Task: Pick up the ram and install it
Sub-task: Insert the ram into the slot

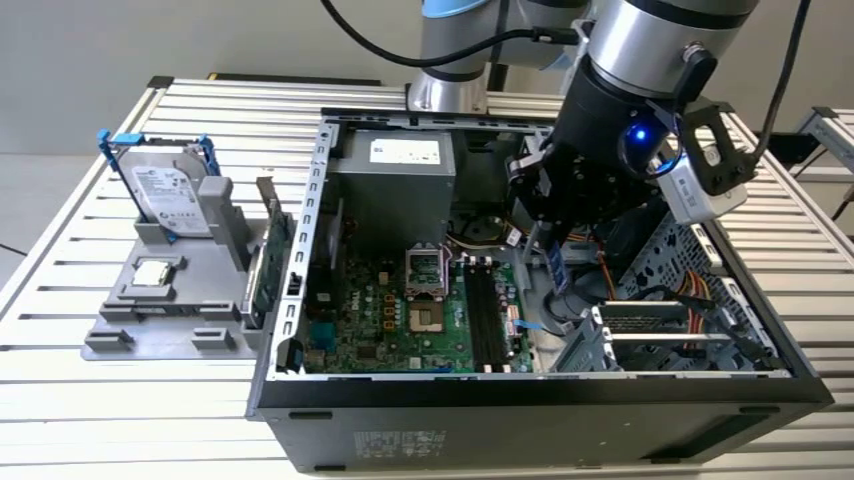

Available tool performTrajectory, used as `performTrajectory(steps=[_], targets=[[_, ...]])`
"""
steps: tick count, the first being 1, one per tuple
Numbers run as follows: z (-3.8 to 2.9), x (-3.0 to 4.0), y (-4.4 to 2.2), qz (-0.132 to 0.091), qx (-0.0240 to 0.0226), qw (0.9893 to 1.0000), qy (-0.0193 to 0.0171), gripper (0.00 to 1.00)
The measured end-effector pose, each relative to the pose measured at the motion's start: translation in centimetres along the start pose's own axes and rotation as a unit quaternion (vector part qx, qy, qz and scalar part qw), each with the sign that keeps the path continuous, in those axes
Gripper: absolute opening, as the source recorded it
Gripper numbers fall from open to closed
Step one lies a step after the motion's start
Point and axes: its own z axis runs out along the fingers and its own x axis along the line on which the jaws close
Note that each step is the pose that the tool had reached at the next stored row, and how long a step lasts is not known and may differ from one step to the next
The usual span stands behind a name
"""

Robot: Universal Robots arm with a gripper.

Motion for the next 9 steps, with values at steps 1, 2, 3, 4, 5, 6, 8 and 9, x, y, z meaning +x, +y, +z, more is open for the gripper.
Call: performTrajectory(steps=[1,2,3,4,5,6,8,9], targets=[[0.03,0.00,0.00,0.000,0.0004,1.0000,-0.0003,0.00],[0.05,0.00,0.01,0.000,0.0006,1.0000,-0.0005,0.00],[0.08,0.00,0.01,0.000,0.0006,1.0000,-0.0005,0.00],[0.11,-0.01,0.02,0.000,0.0006,1.0000,-0.0006,0.00],[0.15,0.00,0.03,0.000,0.0005,1.0000,-0.0006,0.00],[0.18,0.00,0.05,0.000,0.0005,1.0000,-0.0006,0.00],[0.25,-0.01,0.10,0.000,0.0005,1.0000,-0.0006,0.00],[0.28,0.00,0.13,0.001,0.0005,1.0000,-0.0006,0.00]])
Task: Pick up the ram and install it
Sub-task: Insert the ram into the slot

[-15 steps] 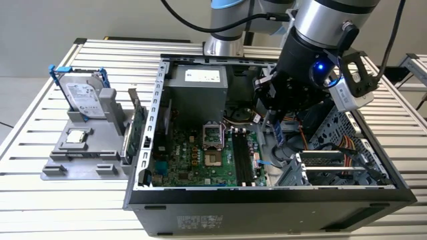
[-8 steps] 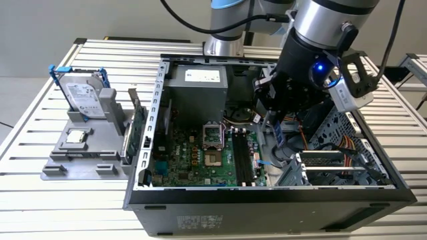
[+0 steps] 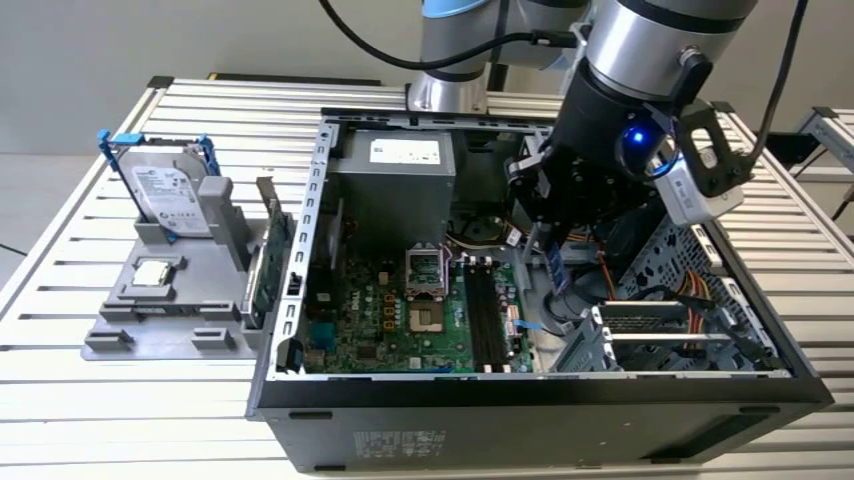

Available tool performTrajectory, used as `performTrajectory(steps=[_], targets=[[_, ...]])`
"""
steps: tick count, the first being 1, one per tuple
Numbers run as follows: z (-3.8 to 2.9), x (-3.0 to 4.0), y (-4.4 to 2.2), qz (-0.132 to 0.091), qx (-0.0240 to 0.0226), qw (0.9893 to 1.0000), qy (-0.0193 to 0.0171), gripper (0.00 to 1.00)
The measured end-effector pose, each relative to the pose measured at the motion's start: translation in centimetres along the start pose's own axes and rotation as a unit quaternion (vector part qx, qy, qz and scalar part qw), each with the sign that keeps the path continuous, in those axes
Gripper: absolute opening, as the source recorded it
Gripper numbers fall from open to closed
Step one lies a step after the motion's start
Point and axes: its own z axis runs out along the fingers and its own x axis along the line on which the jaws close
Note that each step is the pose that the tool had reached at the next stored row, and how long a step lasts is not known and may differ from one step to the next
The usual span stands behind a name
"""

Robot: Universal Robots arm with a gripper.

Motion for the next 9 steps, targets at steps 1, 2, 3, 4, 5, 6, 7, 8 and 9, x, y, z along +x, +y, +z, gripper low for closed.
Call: performTrajectory(steps=[1,2,3,4,5,6,7,8,9], targets=[[0.04,0.00,0.03,0.000,0.0000,1.0000,0.0000,0.00],[0.08,0.00,0.07,0.000,-0.0001,1.0000,0.0000,0.00],[0.11,0.00,0.09,0.000,0.0000,1.0000,0.0000,0.00],[0.14,0.00,0.11,0.001,-0.0001,1.0000,0.0000,0.00],[0.17,0.00,0.13,0.001,-0.0001,1.0000,0.0000,0.00],[0.19,0.00,0.14,0.001,-0.0001,1.0000,0.0000,0.00],[0.21,0.00,0.16,0.001,0.0000,1.0000,0.0000,0.00],[0.23,0.00,0.17,0.001,-0.0001,1.0000,0.0000,0.00],[0.25,0.00,0.18,0.001,-0.0001,1.0000,0.0000,0.00]])
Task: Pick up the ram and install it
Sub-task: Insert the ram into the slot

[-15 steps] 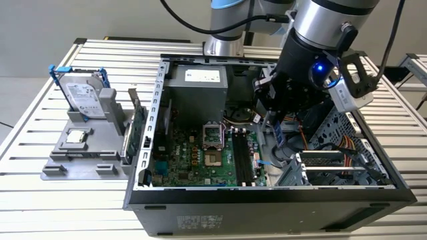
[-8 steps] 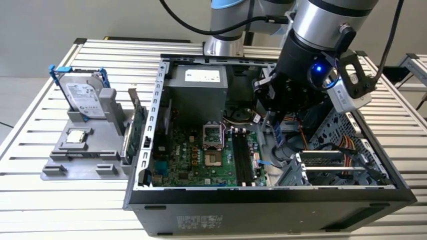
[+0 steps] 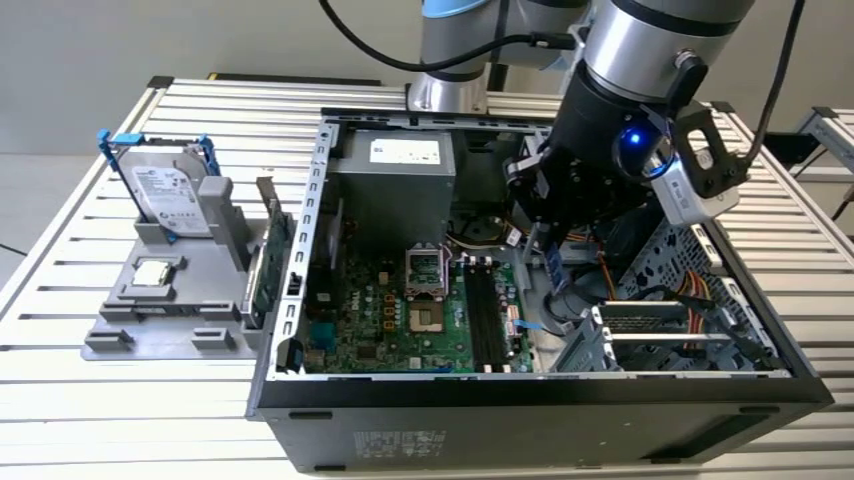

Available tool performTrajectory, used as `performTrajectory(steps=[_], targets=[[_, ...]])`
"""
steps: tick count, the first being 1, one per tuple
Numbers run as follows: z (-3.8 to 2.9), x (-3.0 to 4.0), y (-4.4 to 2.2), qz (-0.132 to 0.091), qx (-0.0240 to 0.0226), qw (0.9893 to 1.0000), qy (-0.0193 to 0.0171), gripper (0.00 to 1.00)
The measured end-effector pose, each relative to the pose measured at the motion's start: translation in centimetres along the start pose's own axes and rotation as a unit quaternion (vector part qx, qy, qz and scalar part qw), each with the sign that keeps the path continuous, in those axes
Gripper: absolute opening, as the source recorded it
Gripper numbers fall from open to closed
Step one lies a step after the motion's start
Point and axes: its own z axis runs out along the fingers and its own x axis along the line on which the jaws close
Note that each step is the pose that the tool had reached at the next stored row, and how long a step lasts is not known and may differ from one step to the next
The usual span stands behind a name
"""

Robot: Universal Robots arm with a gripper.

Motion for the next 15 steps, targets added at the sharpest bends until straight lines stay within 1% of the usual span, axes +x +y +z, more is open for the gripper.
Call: performTrajectory(steps=[15], targets=[[0.41,-0.01,0.20,0.001,0.0000,1.0000,0.0000,0.00]])
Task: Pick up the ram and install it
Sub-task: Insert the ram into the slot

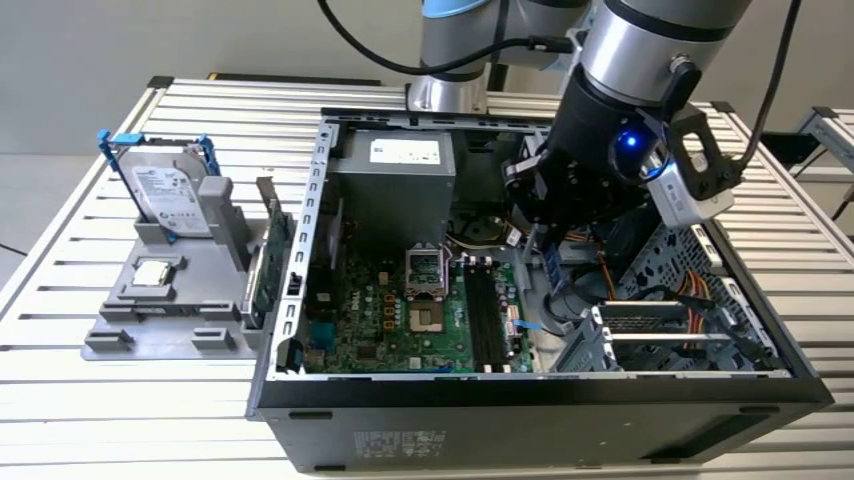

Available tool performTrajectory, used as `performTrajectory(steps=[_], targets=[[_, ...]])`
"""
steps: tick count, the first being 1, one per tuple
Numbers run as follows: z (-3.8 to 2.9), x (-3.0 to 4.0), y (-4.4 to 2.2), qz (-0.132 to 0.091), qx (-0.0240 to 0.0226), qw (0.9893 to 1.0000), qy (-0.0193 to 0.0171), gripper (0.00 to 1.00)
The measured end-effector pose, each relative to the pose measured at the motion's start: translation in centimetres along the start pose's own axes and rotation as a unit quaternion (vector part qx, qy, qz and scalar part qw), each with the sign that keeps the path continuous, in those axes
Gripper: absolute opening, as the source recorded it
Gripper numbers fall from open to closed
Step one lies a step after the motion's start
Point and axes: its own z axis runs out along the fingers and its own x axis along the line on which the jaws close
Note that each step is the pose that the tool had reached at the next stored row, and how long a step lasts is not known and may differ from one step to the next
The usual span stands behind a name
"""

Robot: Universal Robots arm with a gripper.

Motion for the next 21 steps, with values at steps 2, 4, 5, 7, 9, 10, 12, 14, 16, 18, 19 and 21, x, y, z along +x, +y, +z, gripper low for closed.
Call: performTrajectory(steps=[2,4,5,7,9,10,12,14,16,18,19,21], targets=[[0.05,0.00,0.02,0.000,0.0000,1.0000,0.0000,0.00],[0.11,0.00,0.04,0.000,0.0000,1.0000,0.0000,0.00],[0.13,0.00,0.05,0.000,0.0000,1.0000,0.0000,0.00],[0.18,0.00,0.07,0.001,0.0001,1.0000,0.0000,0.00],[0.24,0.00,0.09,0.001,0.0000,1.0000,0.0000,0.00],[0.26,-0.01,0.10,0.001,0.0000,1.0000,0.0000,0.00],[0.31,-0.01,0.12,0.001,0.0000,1.0000,0.0000,0.00],[0.36,-0.01,0.14,0.001,0.0000,1.0000,0.0000,0.00],[0.41,-0.01,0.16,0.001,0.0000,1.0000,0.0000,0.00],[0.46,-0.01,0.17,0.001,0.0000,1.0000,0.0000,0.00],[0.48,-0.01,0.18,0.001,0.0000,1.0000,0.0000,0.00],[0.52,-0.01,0.20,0.002,0.0000,1.0000,0.0000,0.00]])
